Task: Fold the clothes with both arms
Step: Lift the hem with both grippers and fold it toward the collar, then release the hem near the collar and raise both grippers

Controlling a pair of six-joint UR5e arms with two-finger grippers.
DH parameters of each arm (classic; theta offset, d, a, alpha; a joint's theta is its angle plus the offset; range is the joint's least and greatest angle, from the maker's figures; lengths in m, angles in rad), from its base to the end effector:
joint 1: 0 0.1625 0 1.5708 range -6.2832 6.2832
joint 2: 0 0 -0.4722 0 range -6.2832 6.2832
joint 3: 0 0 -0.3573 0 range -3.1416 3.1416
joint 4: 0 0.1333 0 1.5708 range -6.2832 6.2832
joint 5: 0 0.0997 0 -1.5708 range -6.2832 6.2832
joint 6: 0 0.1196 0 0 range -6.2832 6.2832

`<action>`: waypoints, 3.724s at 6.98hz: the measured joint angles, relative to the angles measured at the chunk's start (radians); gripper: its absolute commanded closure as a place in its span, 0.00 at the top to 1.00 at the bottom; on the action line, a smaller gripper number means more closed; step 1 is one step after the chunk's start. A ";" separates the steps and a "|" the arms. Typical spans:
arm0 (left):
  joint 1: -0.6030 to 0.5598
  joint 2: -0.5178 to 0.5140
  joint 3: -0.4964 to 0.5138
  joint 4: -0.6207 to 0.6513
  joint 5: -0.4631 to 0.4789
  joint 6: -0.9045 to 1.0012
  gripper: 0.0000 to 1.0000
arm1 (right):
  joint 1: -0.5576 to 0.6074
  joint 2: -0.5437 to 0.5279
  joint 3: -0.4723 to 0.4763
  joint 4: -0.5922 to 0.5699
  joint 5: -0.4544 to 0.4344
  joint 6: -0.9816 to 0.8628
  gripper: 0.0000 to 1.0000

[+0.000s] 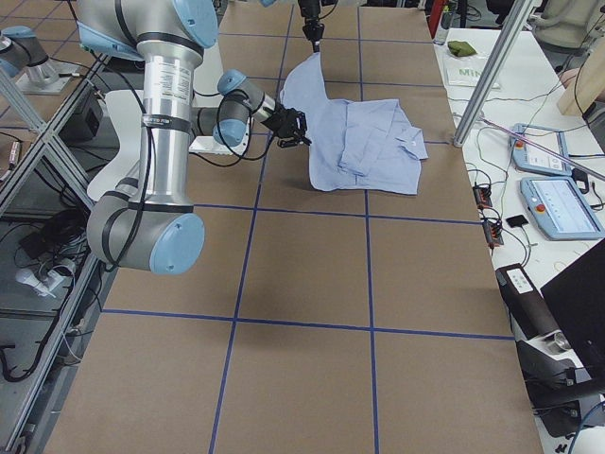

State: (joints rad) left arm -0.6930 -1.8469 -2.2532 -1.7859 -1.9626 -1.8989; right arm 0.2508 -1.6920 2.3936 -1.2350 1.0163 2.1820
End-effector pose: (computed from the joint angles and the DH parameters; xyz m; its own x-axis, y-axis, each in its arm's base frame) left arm 0.3091 -0.3706 0.2752 0.1788 -0.5356 -0.8254 0.3984 0.8064 -0.4370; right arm -0.2943 -0.2780 0.3665 0.0303 0.5114 0.8588 -0.8151 0.5099 -0.2749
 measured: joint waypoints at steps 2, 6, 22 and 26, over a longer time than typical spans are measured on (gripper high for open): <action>-0.046 -0.004 0.019 0.003 -0.017 -0.002 0.00 | 0.029 0.044 -0.017 -0.005 -0.032 -0.001 0.00; -0.087 -0.105 0.213 -0.032 -0.014 0.008 0.00 | 0.169 0.275 -0.244 -0.041 -0.022 -0.039 0.00; -0.164 -0.471 1.205 -0.574 0.231 0.384 0.99 | 0.555 0.798 -1.149 0.152 0.537 -0.359 1.00; -0.180 -0.413 1.124 -0.582 0.219 0.417 0.99 | 0.611 0.827 -1.156 0.165 0.621 -0.381 1.00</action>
State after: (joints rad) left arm -0.8726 -2.2597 -1.1294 -2.3678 -1.7438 -1.4820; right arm 0.8620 -0.8646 1.2378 -1.0705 1.6371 1.8012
